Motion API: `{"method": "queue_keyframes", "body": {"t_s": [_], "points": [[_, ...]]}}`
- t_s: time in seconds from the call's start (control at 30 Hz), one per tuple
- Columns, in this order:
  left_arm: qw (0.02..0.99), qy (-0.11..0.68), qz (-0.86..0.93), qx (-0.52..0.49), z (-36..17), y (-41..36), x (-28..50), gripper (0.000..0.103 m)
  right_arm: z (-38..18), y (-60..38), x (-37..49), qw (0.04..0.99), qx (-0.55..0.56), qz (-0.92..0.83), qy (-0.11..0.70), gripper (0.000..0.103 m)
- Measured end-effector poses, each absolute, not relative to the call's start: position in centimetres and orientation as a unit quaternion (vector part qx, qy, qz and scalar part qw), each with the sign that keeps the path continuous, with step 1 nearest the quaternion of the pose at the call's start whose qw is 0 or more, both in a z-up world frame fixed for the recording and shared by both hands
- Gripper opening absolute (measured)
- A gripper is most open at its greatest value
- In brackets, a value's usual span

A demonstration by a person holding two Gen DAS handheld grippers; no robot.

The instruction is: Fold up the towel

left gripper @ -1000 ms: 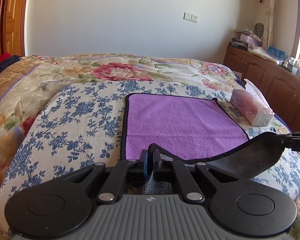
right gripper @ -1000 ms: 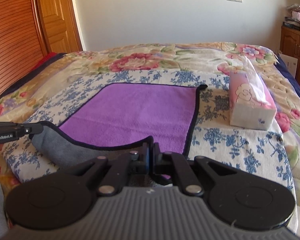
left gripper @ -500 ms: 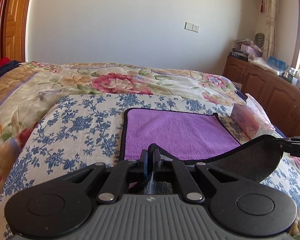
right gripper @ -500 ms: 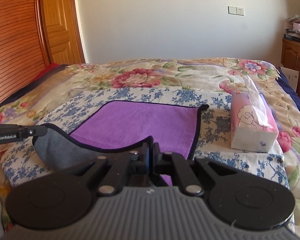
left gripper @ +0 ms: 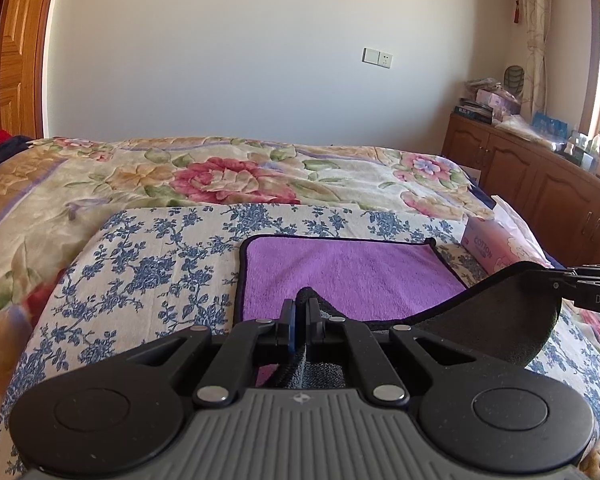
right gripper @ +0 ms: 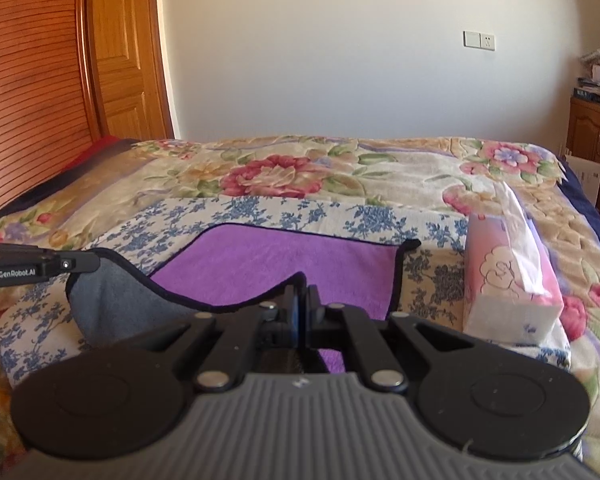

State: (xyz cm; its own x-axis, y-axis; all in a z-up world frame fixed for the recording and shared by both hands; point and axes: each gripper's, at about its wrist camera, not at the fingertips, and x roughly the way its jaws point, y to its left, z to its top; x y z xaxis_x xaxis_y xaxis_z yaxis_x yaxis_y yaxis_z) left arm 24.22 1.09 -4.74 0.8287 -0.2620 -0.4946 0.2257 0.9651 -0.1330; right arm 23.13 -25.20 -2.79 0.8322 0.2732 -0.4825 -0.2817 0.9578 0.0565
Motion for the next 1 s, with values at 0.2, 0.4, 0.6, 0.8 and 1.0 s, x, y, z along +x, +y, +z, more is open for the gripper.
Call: {"method": "queue_keyframes", "body": {"t_s": [0.2, 0.4, 0.6, 0.8, 1.0], "points": [[0.956, 0.261, -0.129, -0.031, -4.5, 0.9, 25.2, 0.005, -3.0, -25.4, 24.1, 0.958, -0.019, 0.141, 0.249, 0.004], [0.956, 0.260, -0.133, -0.029, -4.5, 0.6, 26.4, 0.005, -2.9, -25.7, 25.1, 0.959, -0.028, 0.141, 0.244, 0.004], [0.956, 0.259, -0.138, -0.027, -4.4, 0.4, 27.6, 0.005, -3.0, -25.9, 26.0, 0.960, -0.042, 0.144, 0.236, 0.004], [0.956, 0.256, -0.140, -0.019, -4.3, 0.0, 28.8, 0.005, -3.3, -26.1, 27.0, 0.960, -0.048, 0.148, 0.234, 0.004], [0.958, 0.251, -0.141, -0.010, -4.3, -0.4, 29.9, 0.005, -3.5, -25.9, 27.9, 0.960, -0.059, 0.150, 0.228, 0.004]]}}
